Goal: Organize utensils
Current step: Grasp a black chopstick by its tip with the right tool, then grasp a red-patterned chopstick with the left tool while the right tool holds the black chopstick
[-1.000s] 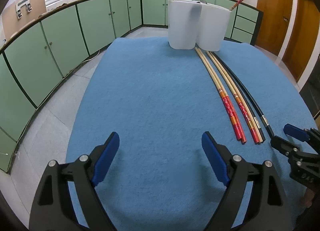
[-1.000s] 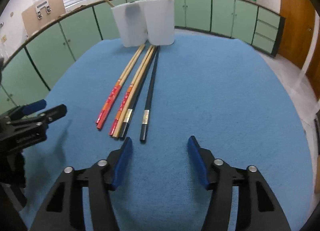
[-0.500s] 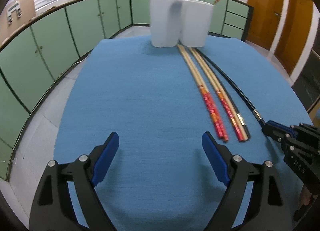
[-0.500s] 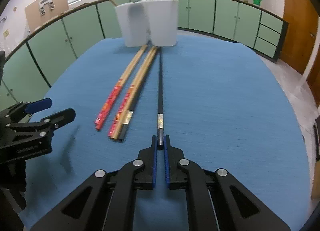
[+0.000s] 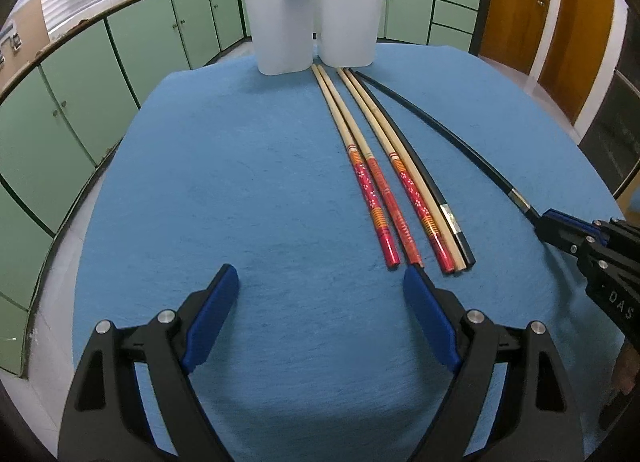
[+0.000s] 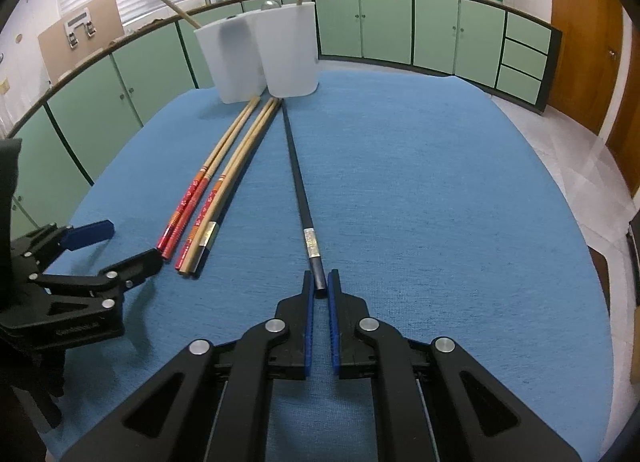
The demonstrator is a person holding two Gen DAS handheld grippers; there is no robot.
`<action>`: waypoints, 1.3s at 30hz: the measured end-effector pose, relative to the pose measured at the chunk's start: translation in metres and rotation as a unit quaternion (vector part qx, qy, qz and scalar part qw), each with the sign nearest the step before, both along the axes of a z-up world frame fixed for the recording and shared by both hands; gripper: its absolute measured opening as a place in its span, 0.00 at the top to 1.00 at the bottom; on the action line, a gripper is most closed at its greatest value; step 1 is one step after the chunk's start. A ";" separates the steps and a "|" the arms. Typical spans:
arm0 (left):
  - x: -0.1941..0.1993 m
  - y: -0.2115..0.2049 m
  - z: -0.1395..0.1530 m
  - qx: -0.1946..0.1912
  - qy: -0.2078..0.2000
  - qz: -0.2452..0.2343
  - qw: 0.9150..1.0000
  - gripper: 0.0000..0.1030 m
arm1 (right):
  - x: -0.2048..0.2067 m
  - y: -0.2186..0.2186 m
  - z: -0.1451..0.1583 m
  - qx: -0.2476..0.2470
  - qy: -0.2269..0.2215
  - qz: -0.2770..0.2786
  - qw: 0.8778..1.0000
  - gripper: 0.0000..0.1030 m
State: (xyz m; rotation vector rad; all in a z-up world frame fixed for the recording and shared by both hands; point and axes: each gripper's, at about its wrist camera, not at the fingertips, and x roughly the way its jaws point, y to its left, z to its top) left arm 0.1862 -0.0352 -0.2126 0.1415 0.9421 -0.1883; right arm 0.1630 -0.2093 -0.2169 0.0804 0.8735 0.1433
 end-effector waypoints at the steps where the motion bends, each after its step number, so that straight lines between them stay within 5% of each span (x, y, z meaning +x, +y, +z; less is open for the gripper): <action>1: 0.002 -0.001 0.000 -0.002 0.001 0.003 1.000 0.19 | 0.000 -0.001 0.000 0.003 0.000 0.000 1.000 0.93; 22: 0.000 0.002 0.001 -0.021 -0.010 0.026 0.999 0.26 | -0.008 -0.008 -0.001 0.027 -0.004 0.046 0.999 0.79; 32: 0.003 -0.010 0.002 -0.030 -0.019 0.016 0.999 0.51 | 0.006 -0.003 -0.003 0.013 -0.003 0.047 0.999 0.79; 39: 0.002 -0.023 0.002 -0.031 -0.023 -0.001 0.999 0.95 | 0.005 0.000 -0.003 0.005 -0.005 0.044 0.999 0.92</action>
